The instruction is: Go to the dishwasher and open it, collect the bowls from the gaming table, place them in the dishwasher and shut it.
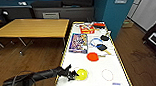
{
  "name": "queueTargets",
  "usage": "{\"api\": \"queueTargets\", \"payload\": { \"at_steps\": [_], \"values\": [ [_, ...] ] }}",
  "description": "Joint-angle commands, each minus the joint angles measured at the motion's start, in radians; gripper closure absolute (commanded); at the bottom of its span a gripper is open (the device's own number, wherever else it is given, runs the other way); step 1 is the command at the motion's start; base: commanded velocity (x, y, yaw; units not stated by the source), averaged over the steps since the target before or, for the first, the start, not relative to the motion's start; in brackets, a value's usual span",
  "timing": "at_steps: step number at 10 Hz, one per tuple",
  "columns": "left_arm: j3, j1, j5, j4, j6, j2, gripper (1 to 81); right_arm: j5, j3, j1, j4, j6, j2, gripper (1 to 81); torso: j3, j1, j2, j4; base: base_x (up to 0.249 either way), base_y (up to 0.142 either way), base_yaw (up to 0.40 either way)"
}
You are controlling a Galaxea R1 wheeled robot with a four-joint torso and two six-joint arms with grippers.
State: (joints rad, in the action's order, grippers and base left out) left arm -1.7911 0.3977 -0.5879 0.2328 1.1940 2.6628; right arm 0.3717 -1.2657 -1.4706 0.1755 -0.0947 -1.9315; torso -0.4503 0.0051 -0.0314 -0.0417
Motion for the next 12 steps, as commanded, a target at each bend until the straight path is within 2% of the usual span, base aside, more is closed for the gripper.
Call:
{"api": "queueTargets", "payload": {
  "at_steps": [1, 3, 6, 7, 8, 9, 10, 12],
  "values": [
    [0.024, -0.110, -0.038, 0.015, -0.004, 0.004, 81.1, -0.068, 0.020, 0.028, -0.014, -0.002, 0.056, 81.1, 0.000, 0.000, 0.000, 0.000, 0.000, 0.000, 0.000],
    [0.062, -0.110, -0.067, 0.060, -0.002, -0.007, 81.1, -0.082, 0.016, 0.037, -0.013, -0.003, 0.055, 81.1, 0.000, 0.000, 0.000, 0.000, 0.000, 0.000, 0.000],
    [0.230, -0.199, -0.063, 0.072, -0.001, -0.097, 81.1, -0.097, 0.017, 0.042, -0.018, -0.003, 0.059, 81.1, 0.000, 0.000, 0.000, 0.000, 0.000, 0.000, 0.000],
    [0.313, -0.223, -0.063, 0.098, -0.004, -0.152, 81.1, -0.100, 0.016, 0.039, -0.018, -0.003, 0.061, 81.1, 0.000, 0.000, 0.000, 0.000, 0.000, 0.000, 0.000],
    [0.407, -0.227, -0.064, 0.152, -0.004, -0.217, 81.1, -0.100, 0.011, 0.031, -0.022, -0.003, 0.061, 81.1, 0.000, 0.000, 0.000, 0.000, 0.000, 0.000, 0.000],
    [0.524, -0.205, -0.069, 0.220, -0.004, -0.328, 81.1, -0.102, -0.009, 0.020, -0.027, -0.003, 0.056, 81.1, 0.000, 0.000, 0.000, 0.000, 0.000, 0.000, 0.000],
    [0.594, -0.165, -0.066, 0.240, -0.011, -0.424, 81.1, -0.102, -0.018, 0.017, -0.028, -0.003, 0.052, 81.1, 0.000, 0.000, 0.000, 0.000, 0.000, 0.000, 0.000],
    [0.682, -0.078, -0.040, 0.244, -0.031, -0.572, 81.1, -0.103, -0.021, 0.017, -0.028, -0.003, 0.043, 81.1, 0.000, 0.000, 0.000, 0.000, 0.000, 0.000, 0.000]
  ]
}}
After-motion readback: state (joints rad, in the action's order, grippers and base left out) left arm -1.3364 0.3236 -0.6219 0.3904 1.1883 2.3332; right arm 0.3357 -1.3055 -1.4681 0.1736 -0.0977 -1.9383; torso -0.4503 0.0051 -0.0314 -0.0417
